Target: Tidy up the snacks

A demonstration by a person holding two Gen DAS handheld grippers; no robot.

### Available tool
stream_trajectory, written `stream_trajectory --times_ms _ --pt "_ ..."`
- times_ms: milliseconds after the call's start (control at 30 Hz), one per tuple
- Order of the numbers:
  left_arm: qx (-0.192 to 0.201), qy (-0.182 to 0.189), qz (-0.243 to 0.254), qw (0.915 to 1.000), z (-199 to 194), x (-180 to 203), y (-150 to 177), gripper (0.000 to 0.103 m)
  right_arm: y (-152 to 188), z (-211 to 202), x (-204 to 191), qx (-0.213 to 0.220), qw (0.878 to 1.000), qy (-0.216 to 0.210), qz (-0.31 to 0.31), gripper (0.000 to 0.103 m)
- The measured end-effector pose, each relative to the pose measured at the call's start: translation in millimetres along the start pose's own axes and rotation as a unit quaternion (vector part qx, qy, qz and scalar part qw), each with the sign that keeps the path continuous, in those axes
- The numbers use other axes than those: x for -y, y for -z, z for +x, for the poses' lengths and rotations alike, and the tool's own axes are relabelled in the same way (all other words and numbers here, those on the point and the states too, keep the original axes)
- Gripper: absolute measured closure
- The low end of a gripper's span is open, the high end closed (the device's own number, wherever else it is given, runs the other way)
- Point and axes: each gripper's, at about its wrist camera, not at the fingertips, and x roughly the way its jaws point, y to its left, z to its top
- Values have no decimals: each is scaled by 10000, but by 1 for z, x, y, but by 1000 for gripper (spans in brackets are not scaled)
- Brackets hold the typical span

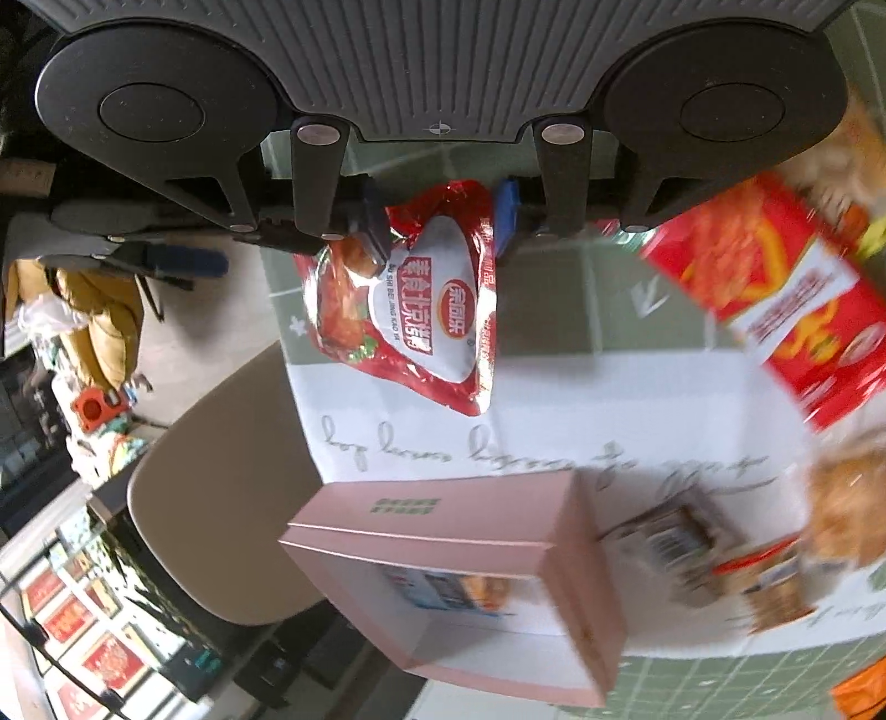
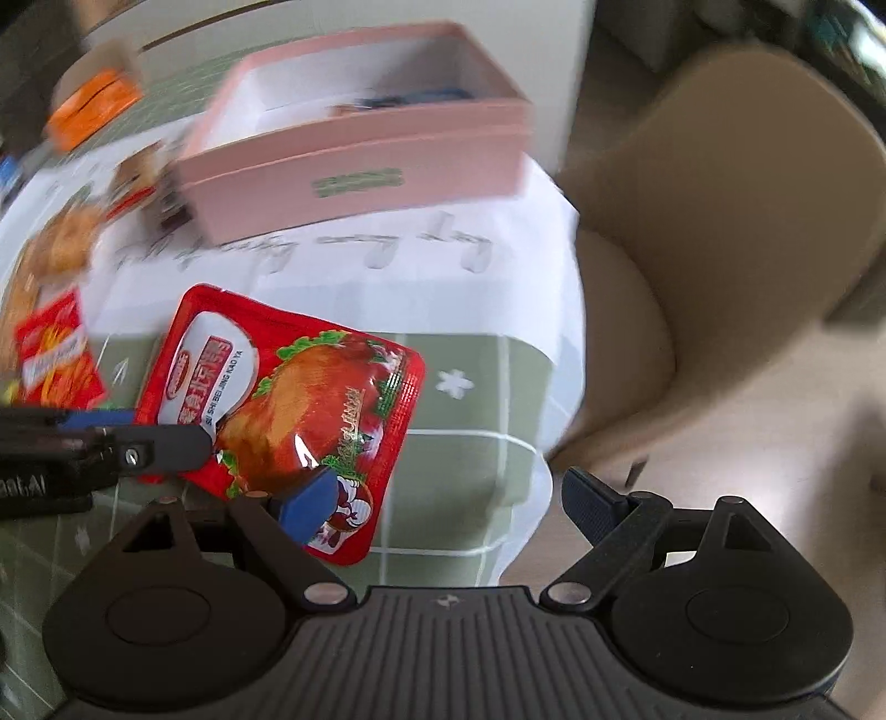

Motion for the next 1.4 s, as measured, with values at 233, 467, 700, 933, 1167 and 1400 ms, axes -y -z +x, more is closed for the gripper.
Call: stream_trajectory --times_ms 233,467,700,933,1167,1400 --pt "-36 1 173 9998 -4 3 -13 62 3 17 50 -288 9690 -482 2406 14" --pt "371 -955 364 9941 -68 -36 -9 62 -2 22 39 -215 9751 -559 2135 13" --pt "507 -1832 -166 9816 -90 -78 5 62 -1 22 40 -130 9776 -554 2027 12" --pt "457 -1404 -389 9883 -60 -68 10 61 -4 11 28 44 9882 -277 1506 12" --pt "289 -504 -187 9981 -26 -45 1 63 -18 -6 16 461 9937 -139 1010 14" --pt "336 -441 14 9985 -65 -35 14 63 -32 -13 10 552 9953 -239 756 14"
